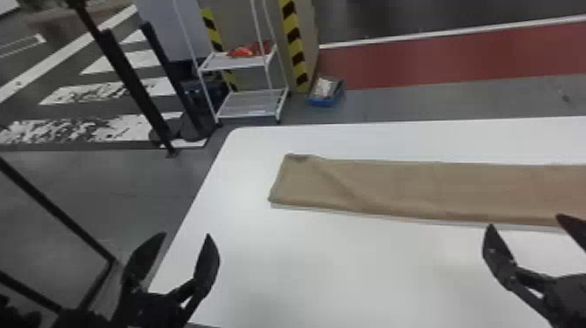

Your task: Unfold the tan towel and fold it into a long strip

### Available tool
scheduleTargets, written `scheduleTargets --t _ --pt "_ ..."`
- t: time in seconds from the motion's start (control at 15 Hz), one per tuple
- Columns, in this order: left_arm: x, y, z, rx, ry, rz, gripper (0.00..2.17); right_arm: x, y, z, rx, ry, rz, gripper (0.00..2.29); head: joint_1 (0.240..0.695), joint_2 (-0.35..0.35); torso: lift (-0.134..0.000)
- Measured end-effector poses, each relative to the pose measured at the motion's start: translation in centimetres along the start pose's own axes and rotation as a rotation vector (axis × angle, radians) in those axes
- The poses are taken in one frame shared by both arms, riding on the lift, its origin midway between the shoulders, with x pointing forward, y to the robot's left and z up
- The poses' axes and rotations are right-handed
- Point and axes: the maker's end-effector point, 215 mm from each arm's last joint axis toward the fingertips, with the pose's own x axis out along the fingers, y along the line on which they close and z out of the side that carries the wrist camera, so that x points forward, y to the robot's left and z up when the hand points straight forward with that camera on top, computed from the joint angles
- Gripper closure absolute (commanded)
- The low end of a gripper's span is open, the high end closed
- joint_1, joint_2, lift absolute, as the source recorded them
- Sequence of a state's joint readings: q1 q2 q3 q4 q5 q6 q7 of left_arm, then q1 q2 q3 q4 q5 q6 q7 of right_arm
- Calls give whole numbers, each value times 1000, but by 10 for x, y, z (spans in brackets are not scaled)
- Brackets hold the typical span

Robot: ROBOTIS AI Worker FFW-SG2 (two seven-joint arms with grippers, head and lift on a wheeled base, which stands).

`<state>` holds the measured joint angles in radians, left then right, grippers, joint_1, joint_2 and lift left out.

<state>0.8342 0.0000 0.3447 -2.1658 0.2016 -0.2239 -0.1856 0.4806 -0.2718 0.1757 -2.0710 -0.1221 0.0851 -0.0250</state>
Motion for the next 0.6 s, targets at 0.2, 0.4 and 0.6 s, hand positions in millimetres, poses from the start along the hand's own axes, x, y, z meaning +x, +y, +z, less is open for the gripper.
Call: scheduleTargets --t 0.2,0.4,0.6 --pt "-2 1 -3 0 12 0 201 -1 -11 -3 8 20 -8 90 695 282 -123" --pt "0 4 -4 2 13 1 198 1 -13 -5 12 36 -7 90 695 282 -123" --pt "2 10 -4 4 12 7 198 3 -13 -4 20 37 -8 90 695 290 -123"
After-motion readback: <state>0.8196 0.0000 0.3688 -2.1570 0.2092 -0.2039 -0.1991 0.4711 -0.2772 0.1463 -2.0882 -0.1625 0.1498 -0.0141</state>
